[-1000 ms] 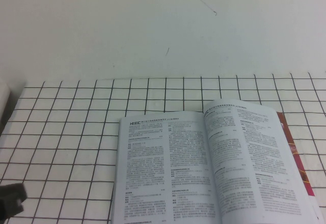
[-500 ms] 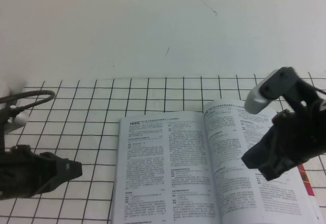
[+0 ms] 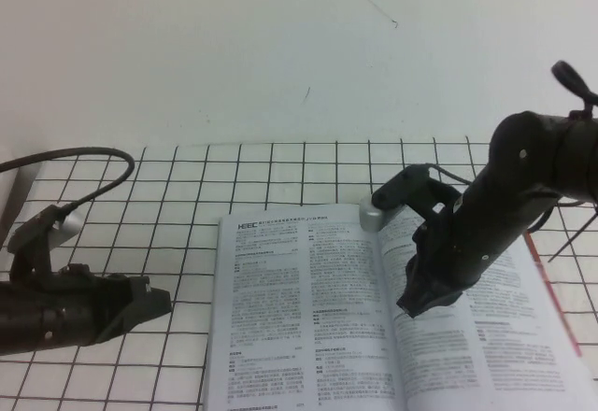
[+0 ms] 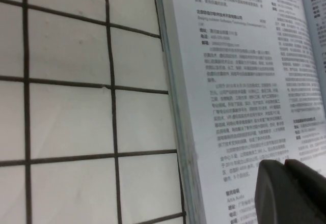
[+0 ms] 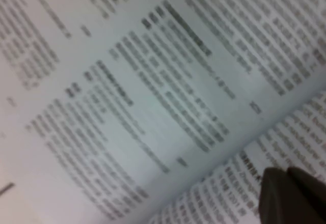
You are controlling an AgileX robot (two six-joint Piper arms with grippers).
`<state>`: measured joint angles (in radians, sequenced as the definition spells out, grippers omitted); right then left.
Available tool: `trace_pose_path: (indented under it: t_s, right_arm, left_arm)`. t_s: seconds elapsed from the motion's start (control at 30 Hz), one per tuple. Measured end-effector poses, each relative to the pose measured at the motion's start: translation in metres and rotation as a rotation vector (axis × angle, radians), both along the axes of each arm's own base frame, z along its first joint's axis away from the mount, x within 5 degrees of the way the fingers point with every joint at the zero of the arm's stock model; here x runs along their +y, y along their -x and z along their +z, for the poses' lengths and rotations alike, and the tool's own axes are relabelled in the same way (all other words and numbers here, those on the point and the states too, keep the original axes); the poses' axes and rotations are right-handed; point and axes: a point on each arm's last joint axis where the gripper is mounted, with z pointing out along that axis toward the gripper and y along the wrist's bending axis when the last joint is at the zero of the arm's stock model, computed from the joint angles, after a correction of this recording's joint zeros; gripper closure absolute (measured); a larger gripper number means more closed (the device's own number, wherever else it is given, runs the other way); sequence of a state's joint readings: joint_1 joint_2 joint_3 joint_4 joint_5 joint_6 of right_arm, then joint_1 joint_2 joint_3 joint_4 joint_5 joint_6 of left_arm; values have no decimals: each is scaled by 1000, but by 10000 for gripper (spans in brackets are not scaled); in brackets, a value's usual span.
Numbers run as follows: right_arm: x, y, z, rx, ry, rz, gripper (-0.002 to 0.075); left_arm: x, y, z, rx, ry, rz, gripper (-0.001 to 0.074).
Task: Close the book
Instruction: Close the open book
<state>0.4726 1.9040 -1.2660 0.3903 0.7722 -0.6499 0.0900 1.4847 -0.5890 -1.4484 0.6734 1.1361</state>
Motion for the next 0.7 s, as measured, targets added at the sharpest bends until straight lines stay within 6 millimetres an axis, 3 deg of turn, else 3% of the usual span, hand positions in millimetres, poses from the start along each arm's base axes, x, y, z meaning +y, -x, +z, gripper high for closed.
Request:
trace_pose_path:
  t_s: [0.23, 0.43, 0.7]
  right_arm:
    - [-11, -9, -41, 66, 198, -55, 729]
    - [-11, -10, -40, 68, 203, -70, 729]
    - [-11, -10, -40, 68, 203, -70, 729]
  left_arm:
    - [2, -12, -26, 64, 13, 43, 738]
    - [-1, -18, -48, 126, 55, 53, 738]
    - [-34, -22, -73, 186, 10, -25, 738]
